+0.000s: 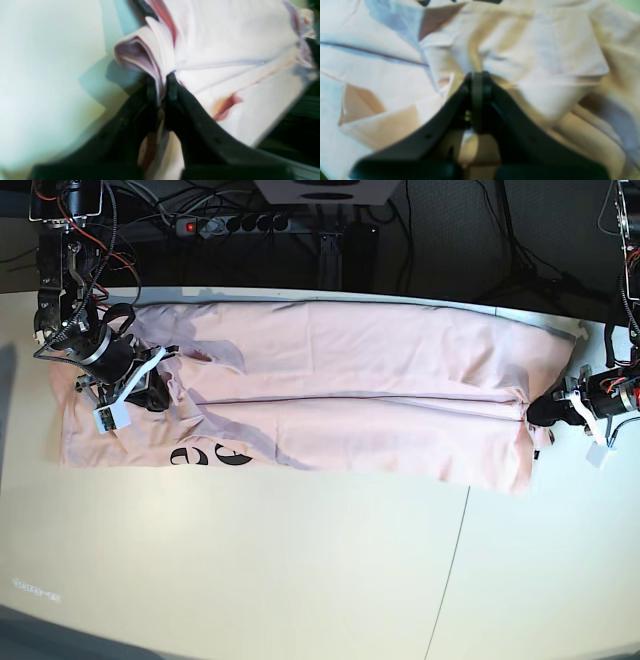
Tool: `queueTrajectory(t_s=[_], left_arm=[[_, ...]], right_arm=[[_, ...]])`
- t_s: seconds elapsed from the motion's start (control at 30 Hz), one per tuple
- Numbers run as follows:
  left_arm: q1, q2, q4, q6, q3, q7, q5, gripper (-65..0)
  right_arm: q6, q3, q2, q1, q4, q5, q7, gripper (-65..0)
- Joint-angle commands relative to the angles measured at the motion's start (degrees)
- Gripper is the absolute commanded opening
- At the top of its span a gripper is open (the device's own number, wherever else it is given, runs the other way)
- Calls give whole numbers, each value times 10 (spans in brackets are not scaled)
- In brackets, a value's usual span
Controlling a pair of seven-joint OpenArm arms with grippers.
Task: Fold the T-shirt properly
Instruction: 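Slide the left gripper along the shirt's end toward the right gripper, then lift the shirt end with the left gripper and fold it toward the right gripper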
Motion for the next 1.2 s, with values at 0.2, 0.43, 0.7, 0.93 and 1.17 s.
queueTrajectory(t_s=[0.2,0.43,0.7,0.93,1.17], left_arm=[[-4,-17,0,16,-1,-15,63,-650],[-4,-22,0,16,-1,-11,62,-650],[-5,-34,0,16,-1,-11,62,-650],[-10,-57,0,16,-1,-11,63,-650],[-32,-99,0,16,-1,-11,106,-650]], right_arm=[[42,3,8,5,12,57,-17,-650],[42,8,8,6,63,78,-18,-650],[42,8,8,6,95,113,-17,-520],[42,9,8,6,125,121,-17,-515],[42,12,8,6,134,104,-17,-515]])
